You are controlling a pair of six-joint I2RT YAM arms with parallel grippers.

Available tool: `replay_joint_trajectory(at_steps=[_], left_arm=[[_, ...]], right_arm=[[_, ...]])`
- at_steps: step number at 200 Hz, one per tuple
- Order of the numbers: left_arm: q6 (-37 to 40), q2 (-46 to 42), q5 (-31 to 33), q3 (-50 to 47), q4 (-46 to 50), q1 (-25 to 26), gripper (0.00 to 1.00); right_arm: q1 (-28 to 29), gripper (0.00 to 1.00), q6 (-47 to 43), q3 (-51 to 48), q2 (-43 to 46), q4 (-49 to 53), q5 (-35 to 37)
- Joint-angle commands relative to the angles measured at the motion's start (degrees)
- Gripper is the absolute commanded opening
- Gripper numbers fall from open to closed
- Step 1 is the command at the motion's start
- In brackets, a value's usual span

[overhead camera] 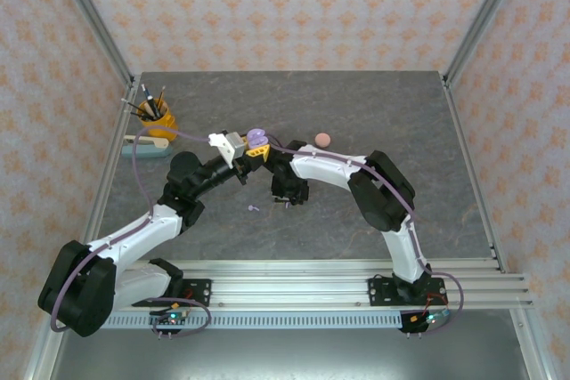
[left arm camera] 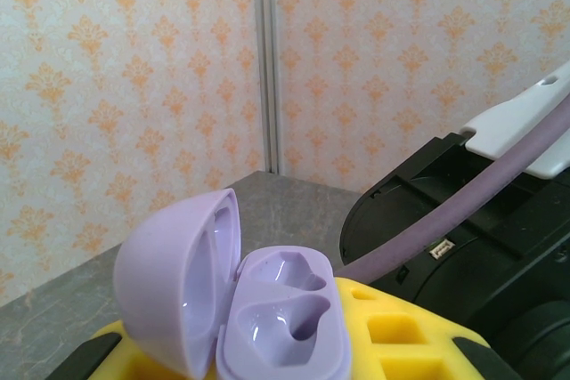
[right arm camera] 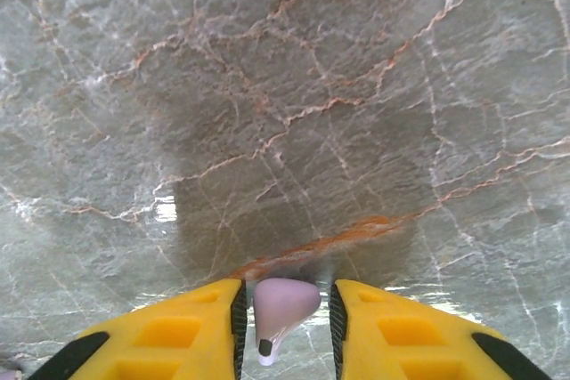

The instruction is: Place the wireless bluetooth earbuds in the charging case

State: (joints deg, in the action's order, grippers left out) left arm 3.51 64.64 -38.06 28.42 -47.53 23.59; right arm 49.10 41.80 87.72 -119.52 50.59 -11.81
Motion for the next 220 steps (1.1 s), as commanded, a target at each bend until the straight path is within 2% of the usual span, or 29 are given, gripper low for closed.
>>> replay_joint_trajectory(at_steps=[1, 37, 89, 126, 159, 220], left_arm=[[0.97, -0.41, 1.41, -0.03, -0.48, -0.30, 0.00], [0.89, -0.42, 1.59, -0.04, -0.50, -0.30, 0.00], [0.80, -0.14, 1.59, 0.05, -0.64, -0.31, 0.00], [0.63, 0.13, 1.51, 0.14, -0.81, -0.38, 0.00], [0.53, 0.30, 1.46, 0.23, -0.72, -0.33, 0.00], [0.19, 0.31, 1.54, 1.09, 0.14, -0.31, 0.00]], right_arm=[[0.18, 0.30, -0.38, -0.15, -0.66, 2.36, 3.33], [0.04, 0.25, -1.27, -0.07, -0.39, 3.65, 4.49], [-0.15, 0.28, -1.50, -0.09, -0.18, 4.09, 4.96], [-0.73, 0.25, -1.90, -0.76, -0.28, 3.11, 4.36], [-1.62, 0.18, -2.03, -3.87, 1.58, -0.42, 2.64], [-2.73, 0.16, -2.43, -11.04, 8.00, -5.39, 4.36]])
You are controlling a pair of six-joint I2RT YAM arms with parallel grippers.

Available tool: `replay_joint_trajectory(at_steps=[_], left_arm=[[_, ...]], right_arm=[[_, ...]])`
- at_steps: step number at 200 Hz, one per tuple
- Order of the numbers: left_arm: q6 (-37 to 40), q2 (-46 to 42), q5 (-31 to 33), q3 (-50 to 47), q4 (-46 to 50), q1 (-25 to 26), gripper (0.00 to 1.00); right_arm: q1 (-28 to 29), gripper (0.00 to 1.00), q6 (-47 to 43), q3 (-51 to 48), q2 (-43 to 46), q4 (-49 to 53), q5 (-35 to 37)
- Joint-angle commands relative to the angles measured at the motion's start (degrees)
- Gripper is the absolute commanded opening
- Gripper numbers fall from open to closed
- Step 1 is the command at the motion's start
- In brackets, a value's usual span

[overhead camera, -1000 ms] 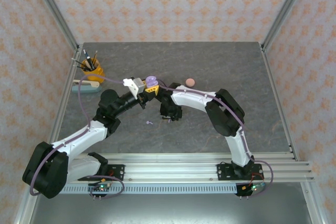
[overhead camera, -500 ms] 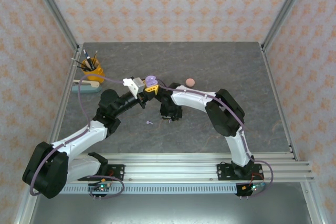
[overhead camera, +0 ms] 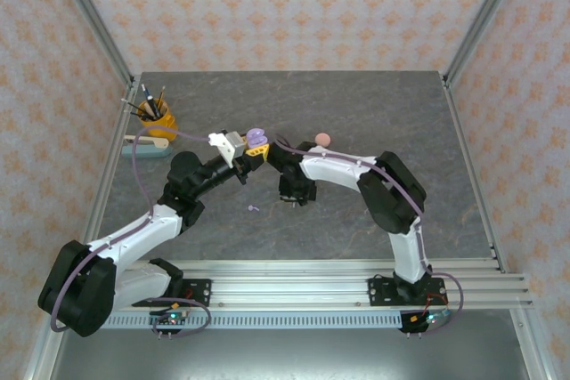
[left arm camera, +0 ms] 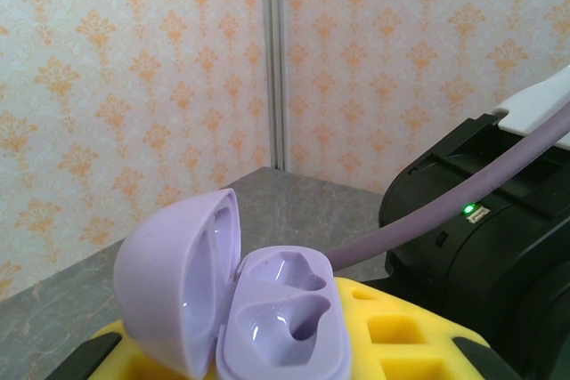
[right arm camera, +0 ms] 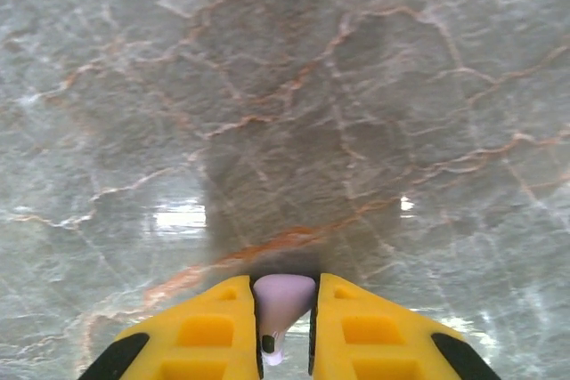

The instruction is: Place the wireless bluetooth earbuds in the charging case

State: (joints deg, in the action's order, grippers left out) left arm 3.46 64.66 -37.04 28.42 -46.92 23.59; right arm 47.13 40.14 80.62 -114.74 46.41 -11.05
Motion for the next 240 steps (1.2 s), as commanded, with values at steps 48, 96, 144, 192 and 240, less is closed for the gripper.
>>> replay_joint_trajectory(at_steps=[48, 96, 144, 192, 240], left_arm=[[0.23, 0.20, 0.56, 1.94, 1.10, -0.29, 0.00], [0.84, -1.10, -0.05, 2.58, 4.60, -0.37, 0.00], [0.93, -1.62, -0.31, 2.95, 5.87, -0.31, 0.00], [1.28, -0.72, -1.15, 4.17, 6.65, -0.36, 0.00], [0.76, 1.79, -4.19, 6.34, 6.68, -0.22, 0.00]], right_arm=[[-1.61, 0.16, -1.46, -11.77, 11.32, -8.04, 6.23], [-2.73, 0.16, -2.34, -17.12, 19.09, -13.59, 8.63], [-4.39, 0.16, -5.95, -16.67, 27.31, -14.36, 11.02], [-5.39, 0.17, -11.00, -11.26, 34.43, -12.25, 12.65], [-5.65, 0.18, -18.69, -2.66, 38.65, -11.50, 12.33]])
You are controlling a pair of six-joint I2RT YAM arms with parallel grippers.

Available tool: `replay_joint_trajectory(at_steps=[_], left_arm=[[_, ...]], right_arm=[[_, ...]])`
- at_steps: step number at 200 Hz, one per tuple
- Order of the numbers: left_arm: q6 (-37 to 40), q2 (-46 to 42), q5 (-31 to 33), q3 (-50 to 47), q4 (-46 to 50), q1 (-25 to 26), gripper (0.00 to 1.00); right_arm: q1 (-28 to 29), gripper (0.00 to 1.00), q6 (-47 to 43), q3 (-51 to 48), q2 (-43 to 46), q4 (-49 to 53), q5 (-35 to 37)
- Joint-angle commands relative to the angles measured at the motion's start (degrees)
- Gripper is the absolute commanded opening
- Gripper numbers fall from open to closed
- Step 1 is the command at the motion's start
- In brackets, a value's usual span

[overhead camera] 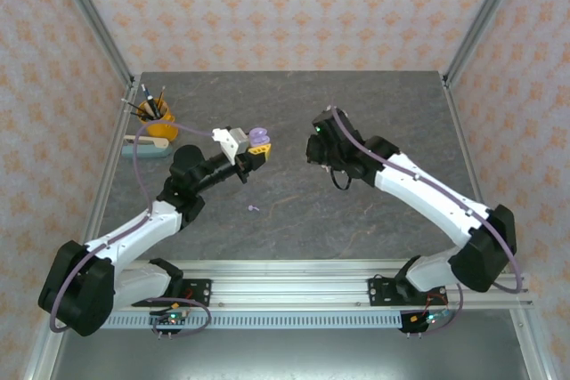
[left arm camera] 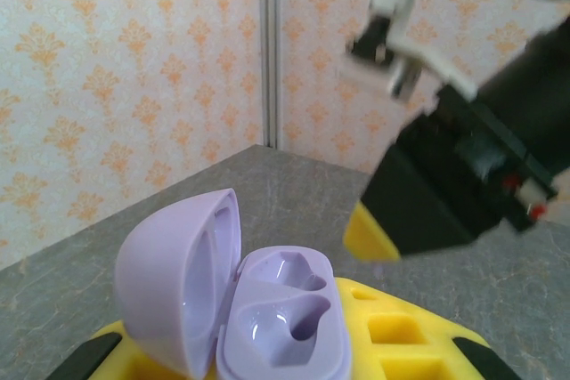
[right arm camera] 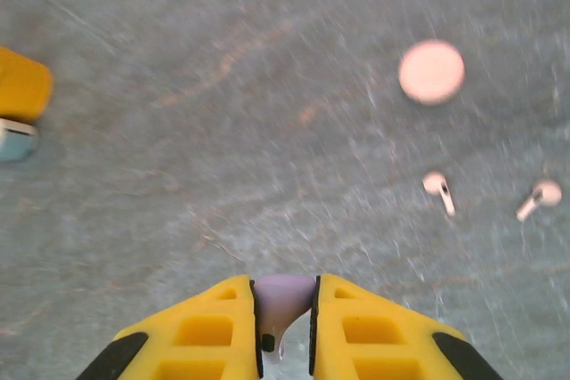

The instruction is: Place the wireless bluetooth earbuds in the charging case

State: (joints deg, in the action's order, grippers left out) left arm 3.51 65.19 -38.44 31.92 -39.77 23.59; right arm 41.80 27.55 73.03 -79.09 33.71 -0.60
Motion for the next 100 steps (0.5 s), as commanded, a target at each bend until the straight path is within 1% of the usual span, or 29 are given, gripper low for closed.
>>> replay_joint_trajectory(at_steps=[1, 37, 100], left_arm=[[0.71, 1.31, -2.83, 2.86, -0.47, -0.22, 0.00], [0.62, 3.43, -5.03, 5.78, -0.53, 0.20, 0.00], [1.53, 7.79, -8.03, 12.50, 0.48, 2.23, 0.00]], right_arm=[[-0.32, 0.18, -6.32, 5.10, 3.08, 1.19, 1.86], [-0.32, 0.18, -11.66, 10.18, 4.92, -0.15, -0.51], [-0.32, 0.18, -16.39, 12.50, 5.53, -6.33, -8.24]])
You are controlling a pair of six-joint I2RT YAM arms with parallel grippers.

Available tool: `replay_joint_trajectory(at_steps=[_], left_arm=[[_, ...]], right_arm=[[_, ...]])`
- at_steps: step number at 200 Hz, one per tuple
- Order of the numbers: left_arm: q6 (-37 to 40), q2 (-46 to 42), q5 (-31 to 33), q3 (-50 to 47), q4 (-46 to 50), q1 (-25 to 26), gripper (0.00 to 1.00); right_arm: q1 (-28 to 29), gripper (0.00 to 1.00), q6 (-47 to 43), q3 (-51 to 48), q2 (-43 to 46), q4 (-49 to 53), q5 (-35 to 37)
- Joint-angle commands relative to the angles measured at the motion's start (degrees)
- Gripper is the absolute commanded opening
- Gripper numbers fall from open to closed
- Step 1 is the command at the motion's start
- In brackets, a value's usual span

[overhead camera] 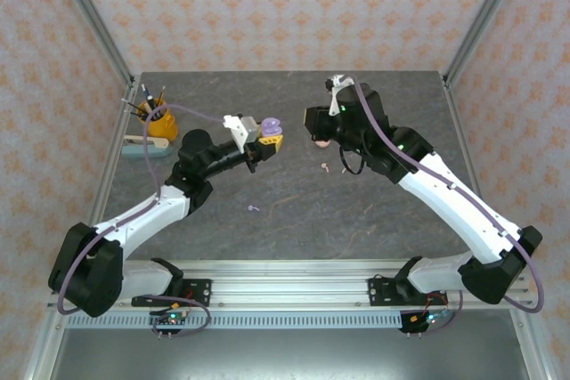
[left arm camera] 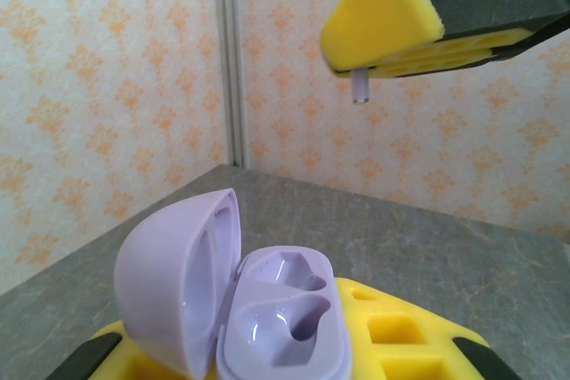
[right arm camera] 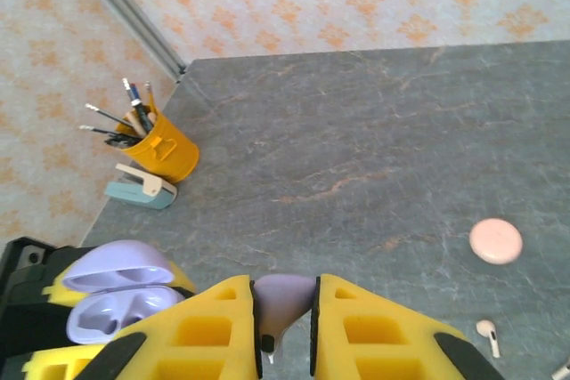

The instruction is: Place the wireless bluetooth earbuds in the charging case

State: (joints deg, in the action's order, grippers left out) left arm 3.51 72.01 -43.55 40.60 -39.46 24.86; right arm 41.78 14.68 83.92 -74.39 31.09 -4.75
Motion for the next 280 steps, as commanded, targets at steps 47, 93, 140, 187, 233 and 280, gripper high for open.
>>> replay_joint_trajectory(at_steps=[47, 93, 140, 187, 233, 280], left_arm=[[2.56, 3.30, -3.91, 7.88, 1.76, 2.02, 0.00], [2.82, 4.19, -3.91, 9.26, 1.93, 2.47, 0.00], [2.74, 4.29, -3.56, 9.76, 1.45, 2.58, 0.00], [2.79, 4.50, -3.39, 10.25, 1.29, 2.64, 0.00], [2.57, 4.64, -3.21, 10.81, 0.92, 2.65, 0.00], [2.12, 4.47, -3.47, 10.86, 0.53, 2.73, 0.00]], right_arm=[[-0.32, 0.18, -4.96, 1.30, 0.91, -6.89, -9.21], [-0.30, 0.18, -4.79, 0.84, 0.96, -7.62, -11.97], [-0.30, 0.18, -3.92, 0.15, 0.45, -8.15, -13.77], [-0.30, 0.18, -3.48, -0.25, -0.02, -8.44, -14.71], [-0.30, 0.17, -2.98, -1.78, -0.23, -9.37, -14.23], [-0.30, 0.17, -3.15, -1.93, -0.86, -9.55, -13.14]])
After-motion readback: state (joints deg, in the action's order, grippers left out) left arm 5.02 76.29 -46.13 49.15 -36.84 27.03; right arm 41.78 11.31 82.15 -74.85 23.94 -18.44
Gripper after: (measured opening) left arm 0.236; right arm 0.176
